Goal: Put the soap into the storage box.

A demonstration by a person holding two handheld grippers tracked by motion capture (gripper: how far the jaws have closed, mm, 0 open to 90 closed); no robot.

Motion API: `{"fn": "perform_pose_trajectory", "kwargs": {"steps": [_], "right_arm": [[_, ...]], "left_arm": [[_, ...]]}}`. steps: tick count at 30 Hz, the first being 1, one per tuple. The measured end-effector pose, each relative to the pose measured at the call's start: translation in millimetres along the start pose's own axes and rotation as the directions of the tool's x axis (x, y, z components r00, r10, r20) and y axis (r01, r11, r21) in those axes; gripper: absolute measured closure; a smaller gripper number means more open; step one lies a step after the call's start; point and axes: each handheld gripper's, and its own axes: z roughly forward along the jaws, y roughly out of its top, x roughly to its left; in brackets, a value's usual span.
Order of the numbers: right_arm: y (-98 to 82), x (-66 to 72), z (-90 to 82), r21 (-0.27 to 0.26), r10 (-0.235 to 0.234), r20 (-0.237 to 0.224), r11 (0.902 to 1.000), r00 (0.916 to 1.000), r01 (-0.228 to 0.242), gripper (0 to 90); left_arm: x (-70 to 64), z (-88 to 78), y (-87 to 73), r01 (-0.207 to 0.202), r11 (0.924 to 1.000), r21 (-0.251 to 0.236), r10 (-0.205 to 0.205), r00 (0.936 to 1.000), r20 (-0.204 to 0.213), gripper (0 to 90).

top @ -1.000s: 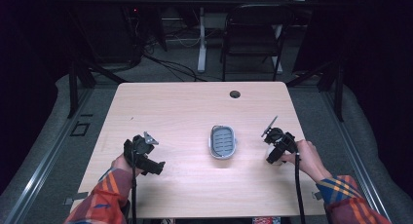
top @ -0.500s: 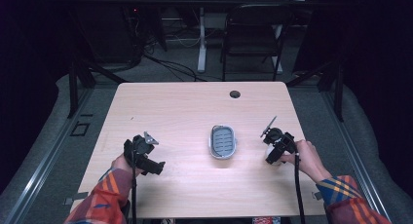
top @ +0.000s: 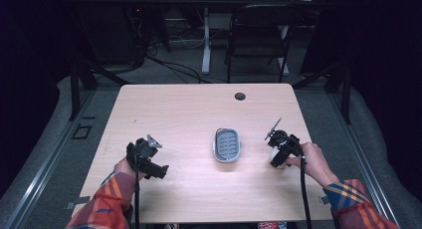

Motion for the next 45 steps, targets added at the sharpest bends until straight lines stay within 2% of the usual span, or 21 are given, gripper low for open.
{"fn": "perform_pose_trajectory", "kwargs": {"steps": [1, 5, 12, 13, 17, 18, 22, 24, 25, 27, 35, 37, 39, 45], "right_arm": [[-0.4, 2.0, 0.5, -0.022, 0.012, -0.003, 0.9997, 0.9999, -0.012, 24.2], [2.2, 2.9, -1.7, -0.011, -0.005, -0.002, 0.9999, 1.0, 0.005, 24.2], [9.1, 5.9, -5.1, -0.021, -0.013, -0.013, 0.9997, 0.9998, 0.012, 24.2], [12.6, 5.4, -7.8, -0.005, -0.037, -0.001, 0.9993, 0.9993, 0.037, 24.2], [15.9, 7.8, -8.0, -0.022, -0.023, -0.016, 0.9995, 0.9996, 0.023, 24.2], [17.4, 7.3, -8.7, -0.013, -0.038, -0.01, 0.9992, 0.9992, 0.037, 24.1], [22.0, 8.7, -9.6, -0.009, -0.042, -0.013, 0.9991, 0.999, 0.042, 24.2], [23.4, 9.5, -9.2, -0.023, -0.031, -0.014, 0.9993, 0.9994, 0.031, 24.2], [25.3, 8.4, -11.1, -0.004, -0.049, -0.007, 0.9988, 0.9987, 0.049, 24.2], [28.4, 9.2, -11.0, -0.025, -0.042, -0.015, 0.9988, 0.999, 0.042, 24.2], [42.0, 9.8, -15.9, -0.005, -0.07, -0.01, 0.9975, 0.9975, 0.07, 24.2], [44.8, 10.1, -15.3, -0.02, -0.059, -0.014, 0.9981, 0.9982, 0.059, 24.2], [48.5, 9.6, -16.7, -0.005, -0.069, -0.009, 0.9976, 0.9976, 0.069, 24.2], [55.0, 9.5, -17.4, -0.013, -0.074, -0.013, 0.9972, 0.9972, 0.074, 24.2]], "left_arm": [[-0.1, 0.6, 0.1, 0.0, 1.0, 0.004, 0.0, 1.0, -0.002, 0.9], [0.1, -0.6, -0.3, -0.002, 1.0, -0.003, 0.002, 1.0, 0.004, 0.5], [0.1, -1.0, -0.4, -0.008, 0.9999, -0.008, 0.008, 1.0, 0.001, 0.3], [0.1, -0.9, -0.4, -0.007, 1.0, -0.006, 0.007, 1.0, 0.004, 0.3], [-0.2, -1.0, -0.3, -0.01, 0.9999, -0.006, 0.01, 0.9999, 0.003, 0.3], [-0.3, -1.3, -0.4, -0.011, 0.9999, -0.007, 0.012, 0.9999, 0.004, 0.3], [-0.3, -1.3, -0.5, -0.009, 0.9999, -0.008, 0.009, 0.9999, 0.005, 0.3], [-0.2, -1.3, -0.4, -0.012, 0.9999, -0.007, 0.012, 0.9999, 0.007, 0.3], [-0.2, -1.2, -0.4, -0.012, 0.9999, -0.006, 0.012, 0.9999, 0.006, 0.3], [-0.2, -1.0, -0.3, -0.013, 0.9999, -0.005, 0.013, 0.9999, 0.006, 0.3], [-0.5, -1.3, -0.5, -0.013, 0.9999, -0.007, 0.013, 0.9999, 0.008, 0.3], [-0.4, -1.3, -0.6, -0.013, 0.9999, -0.007, 0.013, 0.9999, 0.008, 0.3], [-0.3, -1.3, -0.6, -0.013, 0.9999, -0.008, 0.013, 0.9999, 0.008, 0.3], [-0.4, -1.0, -0.4, -0.016, 0.9999, -0.005, 0.016, 0.9998, 0.007, 0.3]]}}
